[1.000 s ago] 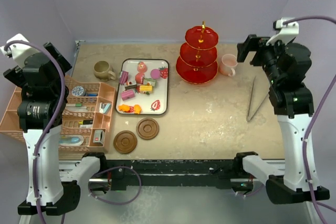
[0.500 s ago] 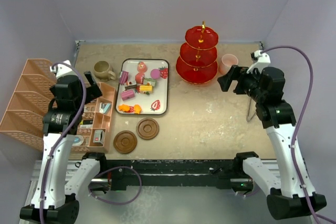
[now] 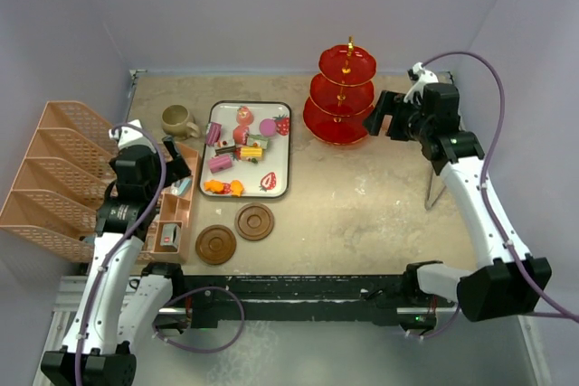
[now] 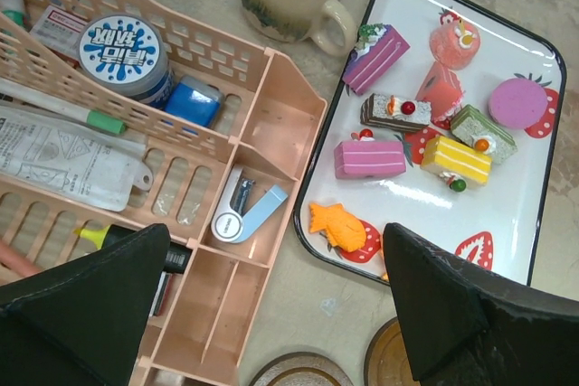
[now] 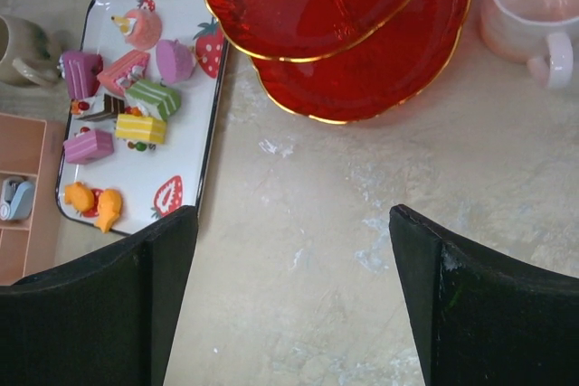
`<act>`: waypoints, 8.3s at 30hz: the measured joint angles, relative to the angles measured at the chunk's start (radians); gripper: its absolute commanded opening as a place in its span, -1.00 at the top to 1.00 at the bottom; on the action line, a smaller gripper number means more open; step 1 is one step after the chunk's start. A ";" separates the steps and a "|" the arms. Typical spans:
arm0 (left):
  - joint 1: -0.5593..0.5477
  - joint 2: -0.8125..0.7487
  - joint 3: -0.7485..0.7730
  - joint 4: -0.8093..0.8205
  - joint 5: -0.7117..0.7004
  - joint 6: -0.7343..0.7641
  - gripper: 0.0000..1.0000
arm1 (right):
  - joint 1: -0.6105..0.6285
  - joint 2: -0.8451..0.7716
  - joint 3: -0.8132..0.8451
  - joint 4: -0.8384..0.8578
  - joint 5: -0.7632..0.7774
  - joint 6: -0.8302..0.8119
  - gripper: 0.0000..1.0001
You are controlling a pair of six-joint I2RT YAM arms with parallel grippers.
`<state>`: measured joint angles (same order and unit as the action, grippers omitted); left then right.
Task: Serve the afternoon tea
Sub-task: Adjust the desert table at the center of the board, then move the clamp to the center of the board.
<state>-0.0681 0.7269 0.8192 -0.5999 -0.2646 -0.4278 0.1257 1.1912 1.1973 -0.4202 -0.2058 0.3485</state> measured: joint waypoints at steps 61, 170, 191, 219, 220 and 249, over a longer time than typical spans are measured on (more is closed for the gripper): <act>-0.005 0.032 -0.037 0.095 -0.057 -0.034 -0.94 | 0.249 0.696 0.925 -0.079 0.485 -0.113 0.87; -0.007 0.159 -0.037 0.073 0.017 -0.034 -0.88 | -0.388 0.538 -0.198 0.142 0.454 0.205 -0.38; -0.020 0.110 -0.037 0.046 -0.053 -0.037 -0.88 | -0.028 0.313 -0.440 0.209 0.385 0.264 -0.14; -0.025 0.111 -0.037 0.035 -0.061 -0.042 -0.88 | 0.051 0.413 -0.215 -0.205 0.318 0.336 -0.71; -0.026 0.111 -0.037 0.035 -0.061 -0.043 -0.88 | 0.051 0.423 -0.215 -0.216 0.315 0.332 -0.70; -0.026 0.109 -0.036 0.032 -0.072 -0.044 -0.88 | -0.114 0.504 -0.214 -0.233 0.086 0.200 -0.40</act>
<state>-0.0940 0.8356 0.7830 -0.5674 -0.3370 -0.4717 0.0113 1.6955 0.9833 -0.6533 -0.1196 0.5480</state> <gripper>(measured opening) 0.942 0.699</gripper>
